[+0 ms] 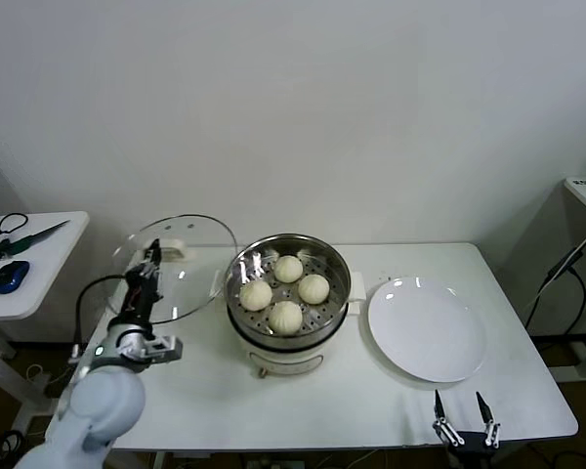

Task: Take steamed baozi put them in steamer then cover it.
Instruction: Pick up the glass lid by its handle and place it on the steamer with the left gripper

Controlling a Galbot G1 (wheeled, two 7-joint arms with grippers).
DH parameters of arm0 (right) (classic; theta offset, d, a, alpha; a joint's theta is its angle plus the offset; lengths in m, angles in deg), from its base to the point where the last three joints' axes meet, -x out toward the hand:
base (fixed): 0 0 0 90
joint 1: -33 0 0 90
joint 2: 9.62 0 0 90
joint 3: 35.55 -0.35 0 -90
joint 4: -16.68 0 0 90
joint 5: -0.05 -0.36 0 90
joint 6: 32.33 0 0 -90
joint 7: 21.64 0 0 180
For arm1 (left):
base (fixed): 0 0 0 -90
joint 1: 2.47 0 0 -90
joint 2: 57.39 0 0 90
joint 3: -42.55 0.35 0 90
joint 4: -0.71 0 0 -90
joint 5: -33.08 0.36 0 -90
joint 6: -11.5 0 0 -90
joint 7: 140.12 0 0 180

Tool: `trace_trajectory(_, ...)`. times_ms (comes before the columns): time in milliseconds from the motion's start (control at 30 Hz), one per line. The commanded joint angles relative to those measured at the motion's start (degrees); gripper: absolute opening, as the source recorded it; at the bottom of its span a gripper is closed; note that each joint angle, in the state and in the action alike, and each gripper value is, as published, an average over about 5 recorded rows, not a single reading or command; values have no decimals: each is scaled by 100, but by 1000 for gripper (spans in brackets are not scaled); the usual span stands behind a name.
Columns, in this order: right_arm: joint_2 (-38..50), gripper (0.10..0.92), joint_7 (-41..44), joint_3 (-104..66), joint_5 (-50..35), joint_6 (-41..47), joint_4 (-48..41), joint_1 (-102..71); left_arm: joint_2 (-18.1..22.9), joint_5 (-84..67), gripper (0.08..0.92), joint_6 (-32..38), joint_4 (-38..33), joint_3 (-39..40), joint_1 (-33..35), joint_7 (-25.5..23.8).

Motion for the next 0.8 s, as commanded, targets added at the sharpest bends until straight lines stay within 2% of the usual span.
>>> trace_trajectory(33,52,823,-44,22,71,38,127,-8,761,1295,134,-1240,-468,1752,-997,-1318)
trace_trajectory(400,207,823,-50,-21,-34,58,219,1,2223,2547,134,-1320,110,2600,-1357,-1629)
trace_trajectory(800,285,823,-56,-46,-214,-15,238,-22,3087,3260,134,-1170,717,2852,-1193,-1482)
